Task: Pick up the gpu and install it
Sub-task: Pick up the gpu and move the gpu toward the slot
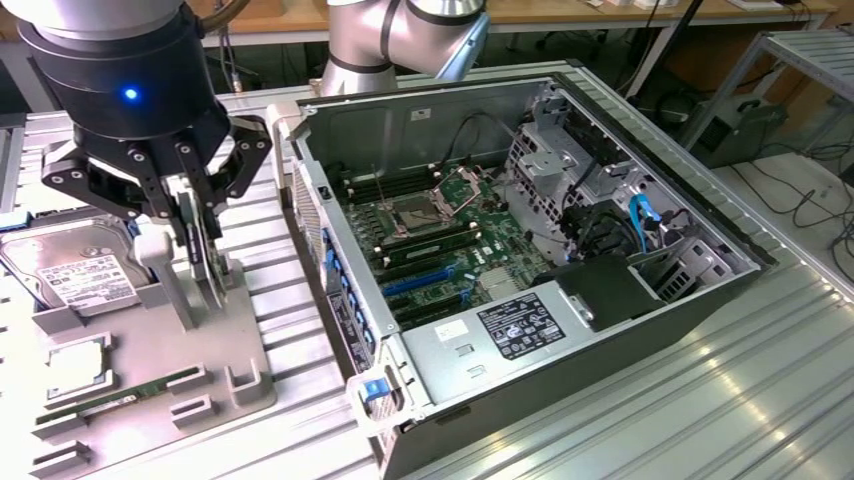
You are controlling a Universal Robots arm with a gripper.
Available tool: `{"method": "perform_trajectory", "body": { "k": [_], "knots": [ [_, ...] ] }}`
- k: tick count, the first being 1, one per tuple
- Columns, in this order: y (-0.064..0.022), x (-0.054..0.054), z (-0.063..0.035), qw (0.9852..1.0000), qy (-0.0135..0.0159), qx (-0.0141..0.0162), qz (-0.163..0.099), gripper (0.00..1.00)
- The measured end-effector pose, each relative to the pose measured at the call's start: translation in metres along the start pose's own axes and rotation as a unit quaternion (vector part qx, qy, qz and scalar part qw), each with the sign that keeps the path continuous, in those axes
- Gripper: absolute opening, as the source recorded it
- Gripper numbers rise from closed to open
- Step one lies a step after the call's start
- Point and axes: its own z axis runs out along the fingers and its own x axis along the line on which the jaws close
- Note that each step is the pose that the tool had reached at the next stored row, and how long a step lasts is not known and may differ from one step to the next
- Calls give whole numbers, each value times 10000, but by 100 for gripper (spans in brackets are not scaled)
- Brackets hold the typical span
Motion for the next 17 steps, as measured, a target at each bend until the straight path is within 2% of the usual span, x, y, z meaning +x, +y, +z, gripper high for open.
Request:
{"method": "perform_trajectory", "body": {
  "k": [17],
  "knots": [
    [2,-2,-54,10000,0,1,0,27]
  ]
}}
